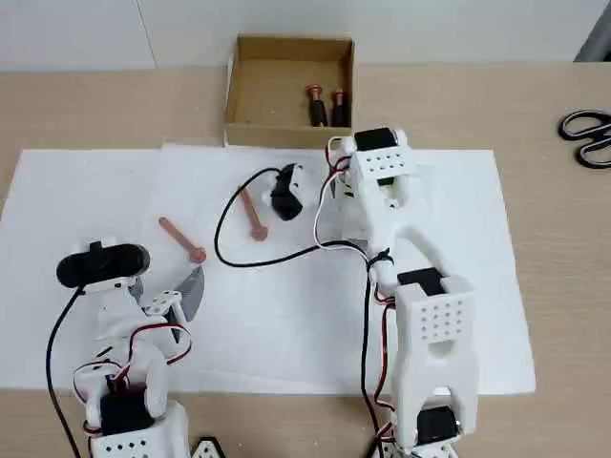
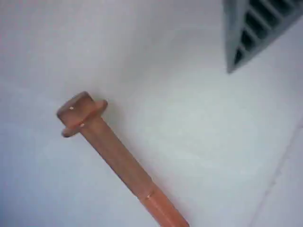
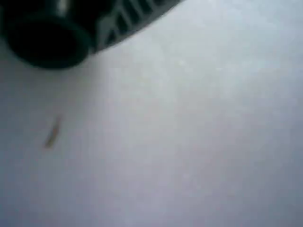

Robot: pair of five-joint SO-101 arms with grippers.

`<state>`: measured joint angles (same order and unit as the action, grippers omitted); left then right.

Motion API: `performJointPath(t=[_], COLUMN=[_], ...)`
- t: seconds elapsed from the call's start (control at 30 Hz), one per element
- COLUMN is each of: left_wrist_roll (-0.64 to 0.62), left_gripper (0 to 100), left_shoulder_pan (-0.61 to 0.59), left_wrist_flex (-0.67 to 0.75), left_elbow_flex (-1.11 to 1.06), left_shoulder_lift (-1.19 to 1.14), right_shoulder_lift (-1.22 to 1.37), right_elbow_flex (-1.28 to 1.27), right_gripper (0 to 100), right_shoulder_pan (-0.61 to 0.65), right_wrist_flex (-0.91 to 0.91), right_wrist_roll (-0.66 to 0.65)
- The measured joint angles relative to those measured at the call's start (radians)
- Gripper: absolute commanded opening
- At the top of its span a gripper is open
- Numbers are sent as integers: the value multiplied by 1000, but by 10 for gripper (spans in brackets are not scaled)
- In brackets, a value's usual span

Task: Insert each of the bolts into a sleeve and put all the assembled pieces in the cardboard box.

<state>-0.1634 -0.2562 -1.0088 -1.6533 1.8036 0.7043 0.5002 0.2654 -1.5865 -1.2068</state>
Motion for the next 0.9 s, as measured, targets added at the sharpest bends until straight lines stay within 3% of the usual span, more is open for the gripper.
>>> performJointPath(t=[0.2,0.43,0.63,0.9], left_wrist_roll=[0,0,0,-3], left_gripper=[325,325,325,325], left_shoulder_pan=[0,0,-18,-66], left_wrist_flex=[0,0,-6,-117], left_elbow_flex=[0,0,37,164], left_shoulder_lift=[0,0,0,0], right_shoulder_lift=[11,11,-44,-216], right_elbow_flex=[130,305,310,133], right_gripper=[4,4,4,4], right_shoulder_pan=[2,-3,-3,29], right_wrist_flex=[-92,-120,-127,-127], right_wrist_roll=[140,436,695,832])
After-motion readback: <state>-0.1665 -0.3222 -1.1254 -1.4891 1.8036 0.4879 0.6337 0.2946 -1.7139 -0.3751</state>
